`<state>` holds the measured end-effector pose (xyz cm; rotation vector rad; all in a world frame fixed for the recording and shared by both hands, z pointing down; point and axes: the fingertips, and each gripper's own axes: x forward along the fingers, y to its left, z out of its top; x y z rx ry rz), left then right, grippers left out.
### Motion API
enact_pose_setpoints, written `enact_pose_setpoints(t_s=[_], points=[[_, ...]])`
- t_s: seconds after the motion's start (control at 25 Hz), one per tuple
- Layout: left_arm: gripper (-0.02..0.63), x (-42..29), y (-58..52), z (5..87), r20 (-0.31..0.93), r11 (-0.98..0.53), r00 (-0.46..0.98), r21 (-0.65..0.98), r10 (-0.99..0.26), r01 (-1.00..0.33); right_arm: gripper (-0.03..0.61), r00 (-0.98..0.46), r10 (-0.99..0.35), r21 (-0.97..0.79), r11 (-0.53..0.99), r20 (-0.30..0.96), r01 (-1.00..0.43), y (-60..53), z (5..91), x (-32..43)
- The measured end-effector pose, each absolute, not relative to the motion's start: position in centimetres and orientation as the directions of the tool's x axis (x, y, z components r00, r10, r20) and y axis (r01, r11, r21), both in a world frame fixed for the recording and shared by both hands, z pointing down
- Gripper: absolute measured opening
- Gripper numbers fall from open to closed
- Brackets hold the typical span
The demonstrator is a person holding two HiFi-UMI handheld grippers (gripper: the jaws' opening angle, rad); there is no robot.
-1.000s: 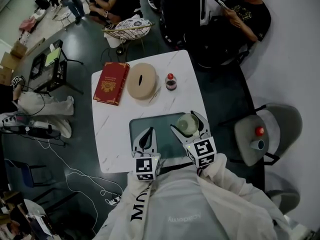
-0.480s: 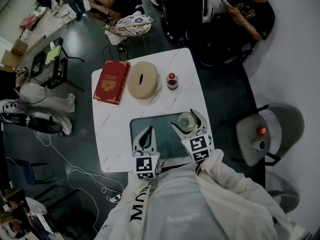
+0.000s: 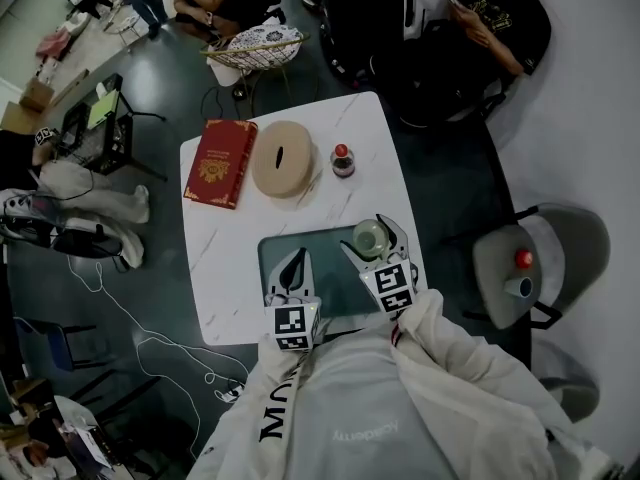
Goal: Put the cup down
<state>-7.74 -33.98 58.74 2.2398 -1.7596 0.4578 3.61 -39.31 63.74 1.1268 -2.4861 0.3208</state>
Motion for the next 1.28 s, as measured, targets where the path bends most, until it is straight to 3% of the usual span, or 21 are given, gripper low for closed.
enact_pose_setpoints(t_s=[1.28], points=[[0.011, -7.5, -34.0, 61.9, 0.462, -0.261, 0.229, -0.005, -0.857, -0.965, 0.400, -0.575, -0.607, 0.010, 0.693, 0.549, -0.721, -40.6, 73.0, 2.7]])
